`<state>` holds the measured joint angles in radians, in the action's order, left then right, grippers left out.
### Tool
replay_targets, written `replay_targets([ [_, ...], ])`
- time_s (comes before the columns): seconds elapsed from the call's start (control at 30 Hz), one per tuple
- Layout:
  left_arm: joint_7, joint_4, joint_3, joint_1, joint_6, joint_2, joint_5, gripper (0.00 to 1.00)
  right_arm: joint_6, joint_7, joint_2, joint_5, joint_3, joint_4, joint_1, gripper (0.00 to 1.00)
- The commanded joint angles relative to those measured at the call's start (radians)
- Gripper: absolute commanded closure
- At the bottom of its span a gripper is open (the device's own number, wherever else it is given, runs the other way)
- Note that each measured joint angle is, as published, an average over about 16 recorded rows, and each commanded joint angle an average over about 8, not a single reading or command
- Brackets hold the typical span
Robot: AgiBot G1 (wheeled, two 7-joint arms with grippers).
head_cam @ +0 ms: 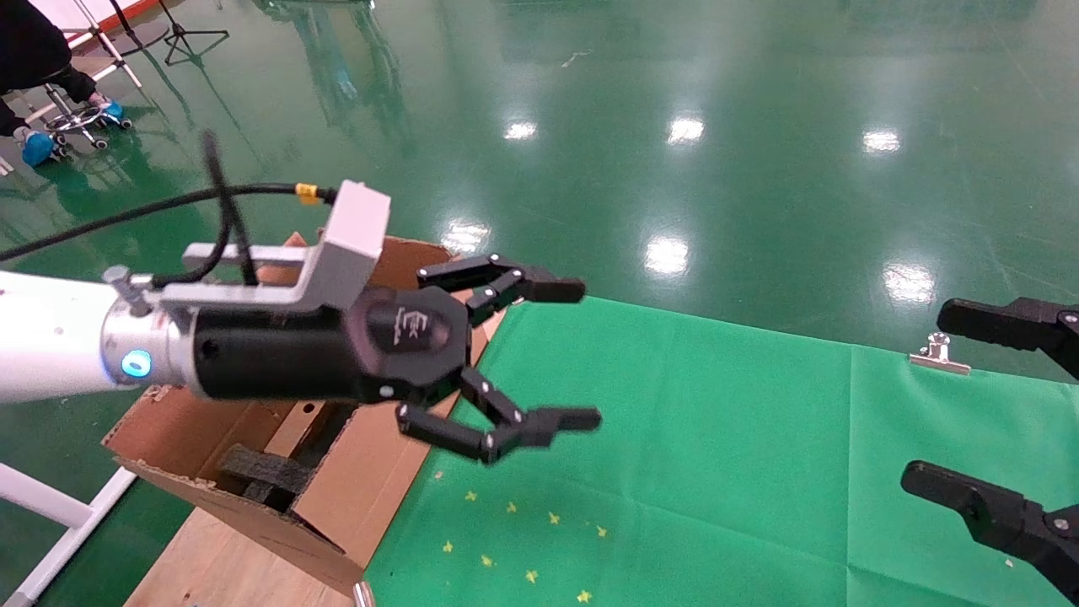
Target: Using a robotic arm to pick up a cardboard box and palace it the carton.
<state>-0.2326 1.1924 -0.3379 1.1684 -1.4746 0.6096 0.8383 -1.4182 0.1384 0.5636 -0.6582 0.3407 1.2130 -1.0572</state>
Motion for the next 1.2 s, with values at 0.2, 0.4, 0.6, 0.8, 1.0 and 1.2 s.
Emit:
replay_targets([
  [0.2,0.042,0.087,0.055,-0.089,-0.02,0.001,-0.102,0.0,0.0,0.0,0.0,0.0,0.0,0.0,0.0,0.0],
  [0.4,0.055,0.122,0.078,-0.125,-0.029,0.002,-0.144,0.0,0.0,0.0,0.0,0.0,0.0,0.0,0.0,0.0],
  [0.6,0.051,0.112,0.072,-0.115,-0.027,0.002,-0.134,0.0,0.0,0.0,0.0,0.0,0.0,0.0,0.0,0.0],
  [0.8,0.049,0.104,0.067,-0.107,-0.024,0.002,-0.124,0.0,0.0,0.0,0.0,0.0,0.0,0.0,0.0,0.0],
  [1.0,0.047,0.099,0.063,-0.101,-0.023,0.002,-0.117,0.0,0.0,0.0,0.0,0.0,0.0,0.0,0.0,0.0],
  [1.2,0.046,0.095,0.061,-0.098,-0.022,0.001,-0.113,0.0,0.0,0.0,0.0,0.0,0.0,0.0,0.0,0.0],
])
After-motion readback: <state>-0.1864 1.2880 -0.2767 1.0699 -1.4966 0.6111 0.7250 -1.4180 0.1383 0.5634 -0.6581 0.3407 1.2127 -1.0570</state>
